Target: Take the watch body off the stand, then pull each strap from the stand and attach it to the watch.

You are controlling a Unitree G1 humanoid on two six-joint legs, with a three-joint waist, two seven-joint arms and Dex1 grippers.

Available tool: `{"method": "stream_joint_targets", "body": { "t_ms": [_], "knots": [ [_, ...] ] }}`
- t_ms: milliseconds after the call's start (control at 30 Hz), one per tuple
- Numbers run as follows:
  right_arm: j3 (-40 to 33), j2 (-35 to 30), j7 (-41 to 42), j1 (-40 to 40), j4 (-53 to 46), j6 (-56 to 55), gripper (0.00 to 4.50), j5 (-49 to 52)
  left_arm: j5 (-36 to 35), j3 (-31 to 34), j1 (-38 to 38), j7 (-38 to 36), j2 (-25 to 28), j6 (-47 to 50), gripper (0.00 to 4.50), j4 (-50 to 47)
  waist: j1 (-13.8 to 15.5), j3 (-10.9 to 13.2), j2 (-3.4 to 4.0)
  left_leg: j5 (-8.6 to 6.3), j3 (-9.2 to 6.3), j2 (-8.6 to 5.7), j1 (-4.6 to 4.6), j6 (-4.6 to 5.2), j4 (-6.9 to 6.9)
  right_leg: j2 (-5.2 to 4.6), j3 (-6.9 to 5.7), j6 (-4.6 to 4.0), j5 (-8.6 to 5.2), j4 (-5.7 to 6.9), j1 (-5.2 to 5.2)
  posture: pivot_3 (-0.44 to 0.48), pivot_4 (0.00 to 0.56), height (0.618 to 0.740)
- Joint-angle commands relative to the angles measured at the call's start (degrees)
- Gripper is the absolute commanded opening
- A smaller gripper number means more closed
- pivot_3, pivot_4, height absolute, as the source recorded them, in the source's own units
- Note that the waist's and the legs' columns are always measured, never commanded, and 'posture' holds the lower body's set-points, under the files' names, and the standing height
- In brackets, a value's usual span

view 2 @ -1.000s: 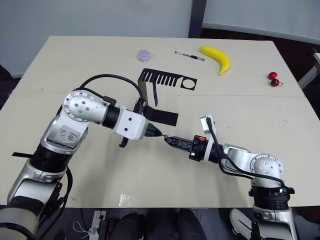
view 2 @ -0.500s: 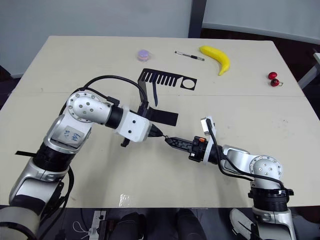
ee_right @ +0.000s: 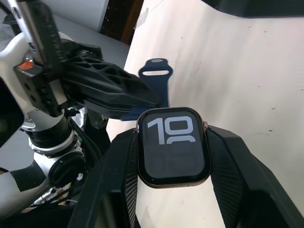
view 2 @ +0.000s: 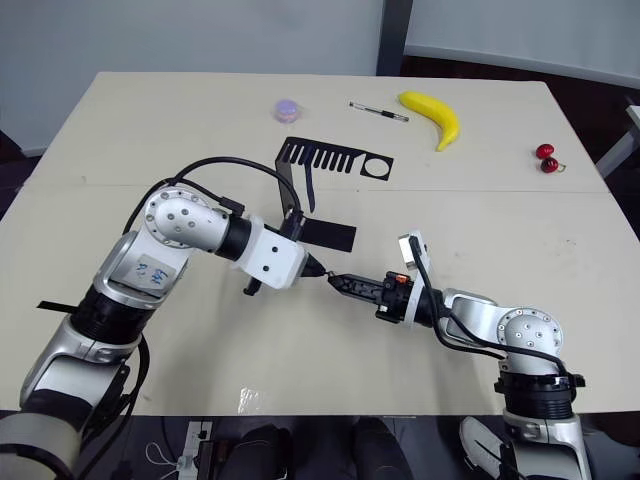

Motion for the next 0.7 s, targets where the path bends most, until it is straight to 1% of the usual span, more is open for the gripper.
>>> {"method": "stream_joint_targets", "body": {
  "t_ms": [33,367,533,667,700],
  "knots": [
    [1.99,2.16,3.01,-2.10,-2.14,0.53,1.59,2.56,-0.43,-2.07,-1.67,1.07,-2.69,-1.49,0.00,-1.09,0.00,0.00,0.00,0.00,0.00,0.00,0.00,0.00,0.00,0.00,-0.01,0.00,0.00,-0.01,0.00,0.000,0.150,0.740],
    [2.02,2.48,2.90,-1.94,-2.02,0.61,1.59,2.08,-0.04,-1.44,-2.73,1.30,-3.68,-1.76,0.00,-0.03,0.00,0.00,0.00,0.00,0.00,0.00,0.00,0.00,0.00,-0.01,-0.07,0.00,0.00,0.01,0.00,0.000,0.150,0.740],
    [1.90,2.45,2.92,-1.79,-2.11,0.63,1.59,2.11,0.36,-1.55,-2.48,1.24,-3.35,-2.44,0.00,0.37,-0.01,0.00,0.00,0.00,0.00,0.00,0.00,0.00,0.00,-0.01,-0.08,0.00,0.00,0.01,0.00,0.000,0.150,0.740],
    [1.64,2.08,2.99,-1.58,-2.07,0.66,1.59,1.90,-1.18,-0.42,-2.62,1.75,-4.39,-0.80,0.00,-0.46,0.00,0.00,0.00,0.00,0.00,0.00,0.00,0.00,0.00,-0.01,-0.09,0.00,0.00,0.01,0.00,0.000,0.150,0.740],
    [1.52,1.79,3.20,-1.49,-2.13,0.74,1.59,1.73,-1.94,0.28,-2.58,0.99,-3.68,-0.39,0.00,-0.72,0.00,0.00,0.00,0.00,0.00,0.00,0.00,0.00,0.00,-0.01,-0.09,0.00,0.00,0.01,0.00,0.000,0.150,0.740]
  ]
}}
